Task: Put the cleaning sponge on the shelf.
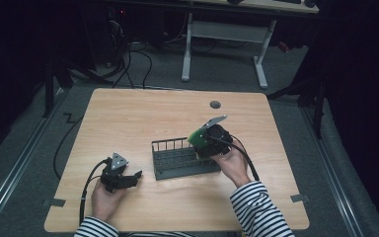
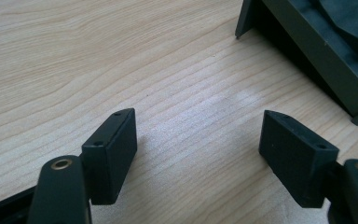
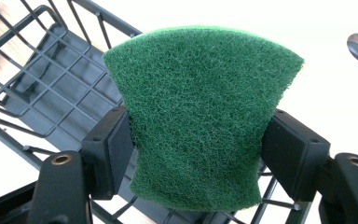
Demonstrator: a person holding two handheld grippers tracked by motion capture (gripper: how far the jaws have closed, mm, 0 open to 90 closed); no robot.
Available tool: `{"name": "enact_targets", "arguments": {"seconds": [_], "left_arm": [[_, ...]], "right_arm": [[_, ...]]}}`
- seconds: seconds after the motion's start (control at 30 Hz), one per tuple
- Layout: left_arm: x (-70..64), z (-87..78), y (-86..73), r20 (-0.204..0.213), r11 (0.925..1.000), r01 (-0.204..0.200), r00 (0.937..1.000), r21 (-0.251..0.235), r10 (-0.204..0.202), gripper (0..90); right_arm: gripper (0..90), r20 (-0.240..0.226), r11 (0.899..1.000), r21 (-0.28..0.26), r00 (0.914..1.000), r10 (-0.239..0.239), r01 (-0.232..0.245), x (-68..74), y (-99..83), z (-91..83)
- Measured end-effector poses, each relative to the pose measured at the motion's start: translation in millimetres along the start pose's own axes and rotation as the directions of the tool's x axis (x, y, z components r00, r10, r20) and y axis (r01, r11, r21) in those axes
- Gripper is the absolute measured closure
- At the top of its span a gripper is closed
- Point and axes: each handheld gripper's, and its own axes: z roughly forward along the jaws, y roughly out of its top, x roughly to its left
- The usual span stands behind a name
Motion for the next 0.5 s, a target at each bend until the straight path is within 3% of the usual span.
{"name": "enact_targets", "arguments": {"seconds": [0.2,0.5], "left_arm": [[0.0,0.1,0.0,-0.001,1.0000,0.000,1.0000,-0.001,0.000,28.2],[0.1,0.0,0.0,-0.001,1.0000,-0.001,1.0000,0.000,0.001,28.2]], "right_arm": [[30.1,-0.012,1.000,0.015,0.9999,-0.008,0.008,2.9,-3.9,-0.8],[29.9,-0.048,0.999,0.003,0.9977,0.048,-0.048,-4.4,-9.6,0.3]]}}
